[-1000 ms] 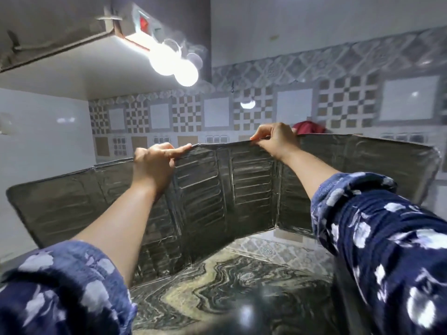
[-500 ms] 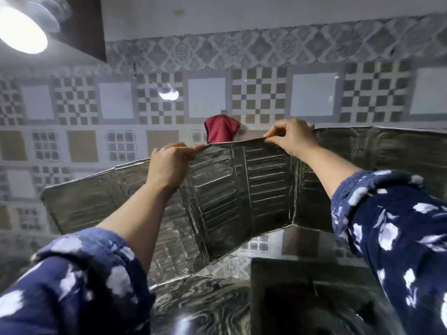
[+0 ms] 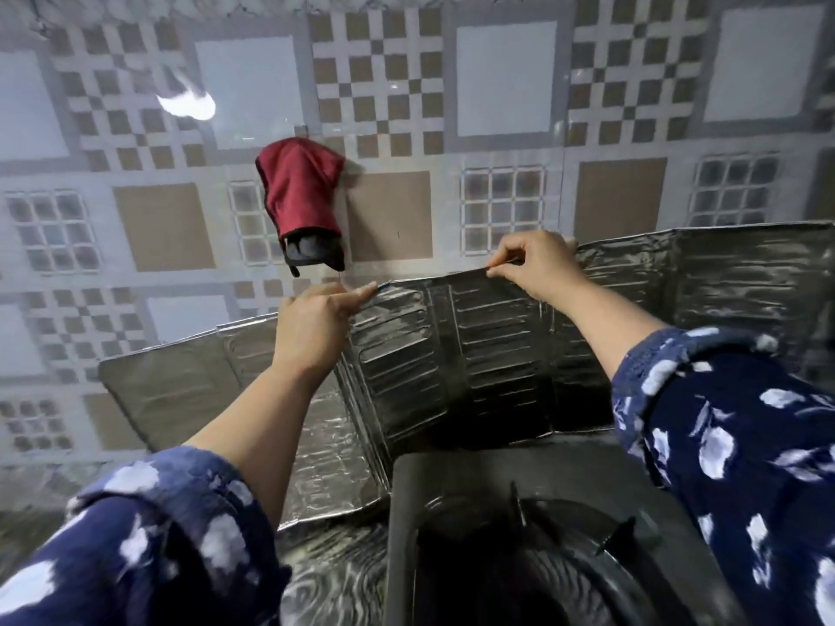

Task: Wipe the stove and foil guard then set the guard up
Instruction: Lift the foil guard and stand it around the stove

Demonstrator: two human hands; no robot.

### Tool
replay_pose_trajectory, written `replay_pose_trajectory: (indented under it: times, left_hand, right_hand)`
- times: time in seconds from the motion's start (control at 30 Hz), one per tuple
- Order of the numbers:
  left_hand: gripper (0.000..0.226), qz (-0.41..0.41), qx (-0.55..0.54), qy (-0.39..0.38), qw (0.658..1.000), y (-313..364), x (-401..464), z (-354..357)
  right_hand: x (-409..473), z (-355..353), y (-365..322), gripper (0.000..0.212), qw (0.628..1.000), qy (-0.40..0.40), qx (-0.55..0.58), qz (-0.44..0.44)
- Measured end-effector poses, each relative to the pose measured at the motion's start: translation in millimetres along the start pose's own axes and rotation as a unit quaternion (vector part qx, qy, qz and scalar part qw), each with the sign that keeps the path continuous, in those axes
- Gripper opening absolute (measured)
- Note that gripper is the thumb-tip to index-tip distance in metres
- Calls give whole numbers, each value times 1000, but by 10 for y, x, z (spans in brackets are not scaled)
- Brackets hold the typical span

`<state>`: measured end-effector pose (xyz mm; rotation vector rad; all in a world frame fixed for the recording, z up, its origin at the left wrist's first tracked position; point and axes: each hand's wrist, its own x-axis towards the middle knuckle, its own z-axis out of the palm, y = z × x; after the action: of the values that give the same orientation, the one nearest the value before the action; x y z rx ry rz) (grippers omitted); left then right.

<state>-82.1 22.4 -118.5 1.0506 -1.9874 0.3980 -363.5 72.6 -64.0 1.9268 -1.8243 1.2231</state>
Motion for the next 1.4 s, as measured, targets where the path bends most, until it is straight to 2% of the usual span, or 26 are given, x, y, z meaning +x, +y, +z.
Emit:
replay_pose_trajectory:
  times: [0.13,0.27,0.6,0.73,0.8,1.0,1.2,1.4]
  left_hand:
    - [43,-13,15,-22,1000,47,-45,234]
    - [48,-21,27,-41,999,22,-116,475]
    - [41,-6,64,-60,996,47,-124,747]
    - [43,-22,64,-83,994,80,-108,707]
    - [47,-29,58,-102,993,113,-100,668]
    - [51,-32,34,-146,988,166,-83,554]
    - [42,-29,87,-197,976,100,-116,268]
    - [34,-93,114,-196,970,-107,-195,-45]
  right_hand:
    - [-84,152,187,7,999,-18,-6,29]
    - [-200,351,383,6,998,-37,-2,60]
    - [-375,627,650,4,995,-35,-21,90]
    - [-424,666,542,10,995,-24,-56,73]
    - [-438,695,412,17,998,-13,-30,59]
    - [-358,923,-94,20,992,-99,78,24]
    - [-322,1118,-265,14,993,-87,52,69]
    - [-371,1113,-334,13,992,-69,62,85]
